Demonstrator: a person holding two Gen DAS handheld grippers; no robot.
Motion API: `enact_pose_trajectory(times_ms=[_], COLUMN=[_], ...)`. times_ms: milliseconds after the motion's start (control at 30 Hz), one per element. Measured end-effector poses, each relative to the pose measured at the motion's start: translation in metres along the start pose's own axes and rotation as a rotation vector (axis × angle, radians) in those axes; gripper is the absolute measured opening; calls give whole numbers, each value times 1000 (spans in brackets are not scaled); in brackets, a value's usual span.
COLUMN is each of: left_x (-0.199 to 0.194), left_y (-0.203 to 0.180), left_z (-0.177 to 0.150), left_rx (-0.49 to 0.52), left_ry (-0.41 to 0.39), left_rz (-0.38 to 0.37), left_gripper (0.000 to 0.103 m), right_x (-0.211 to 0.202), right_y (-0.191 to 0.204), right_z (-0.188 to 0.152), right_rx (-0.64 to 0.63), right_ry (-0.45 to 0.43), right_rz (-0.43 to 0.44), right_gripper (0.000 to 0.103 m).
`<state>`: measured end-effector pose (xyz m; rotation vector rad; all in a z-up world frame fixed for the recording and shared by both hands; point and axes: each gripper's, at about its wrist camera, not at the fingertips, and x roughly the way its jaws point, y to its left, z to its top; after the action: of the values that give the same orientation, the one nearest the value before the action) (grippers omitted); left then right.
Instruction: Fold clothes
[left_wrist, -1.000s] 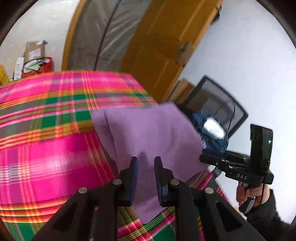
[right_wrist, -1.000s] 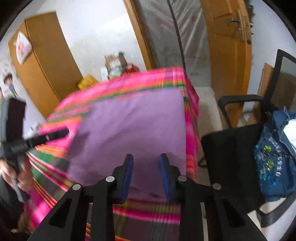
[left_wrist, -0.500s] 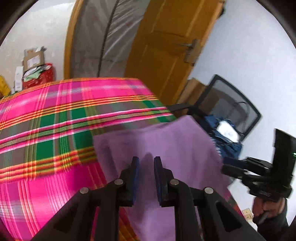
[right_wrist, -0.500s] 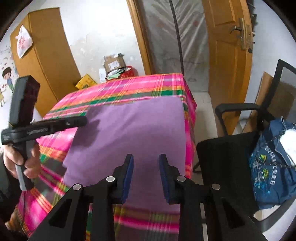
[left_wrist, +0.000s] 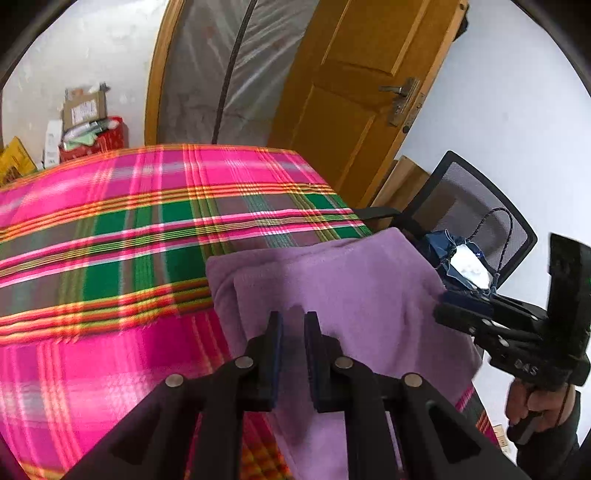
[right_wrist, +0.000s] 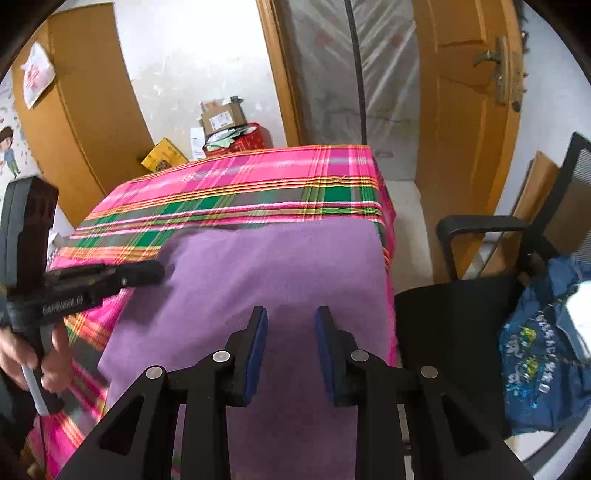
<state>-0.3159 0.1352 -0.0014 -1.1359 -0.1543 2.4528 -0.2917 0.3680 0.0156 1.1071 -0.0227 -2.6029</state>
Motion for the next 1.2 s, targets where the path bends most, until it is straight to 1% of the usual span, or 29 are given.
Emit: enact_pose_trajectory(times_ms=[33, 133, 200, 233, 300, 333, 400, 533, 667, 733, 800, 900, 1067, 1200], left_x=[-6, -20, -23, -19, -11, -8, -4, -12, -35, -45, -56, -73, -97, -119], left_y=[-4, -19, -30, -32, -37, -39, -40, -40, -40, -40, -40, -40, -44, -46], left_z=[-5, -22, -34, -38, -46, -49, -53, -54, -64, -71, -80, -93, -112, -129], left_rx=[10, 42, 67, 69, 73, 75, 78, 56, 53, 42, 29, 21, 34, 56], left_ry=[-7, -18, -18, -4, 22, 27, 16, 27, 18, 19, 21, 22, 20, -11], left_rz=[18, 34, 32, 28, 21, 21, 31, 32, 35, 30, 22, 20, 23, 41], left_gripper=[13, 13, 13, 13, 13, 13, 13, 13, 13, 13, 13, 13, 13, 13], right_x=[-8, -25, -25, -22, -16, -15, -15, -23, -44, -54, -61, -73, -91, -105], right_y=[1, 2, 0, -1, -3, -3, -3, -1, 14, 27, 39, 56, 81, 102], right_z=[-8, -33, -47, -51, -58, -60, -59, -59, -63, -68, -75, -85, -102, -115], right_rx=[-2, 11, 29, 35, 47, 48, 58, 85, 76, 70, 68, 62, 62, 63], right_ry=[-8, -13, 7, 20, 42, 40, 36, 33, 0, -13, -21, -30, -37, -25], right_rz=[-11, -43, -53, -56, -66, -69, -74, -86, -90, -89, -82, -70, -61, -114], right_gripper=[27, 28, 29, 29, 29, 29, 29, 29, 30, 32, 37, 38, 40, 40])
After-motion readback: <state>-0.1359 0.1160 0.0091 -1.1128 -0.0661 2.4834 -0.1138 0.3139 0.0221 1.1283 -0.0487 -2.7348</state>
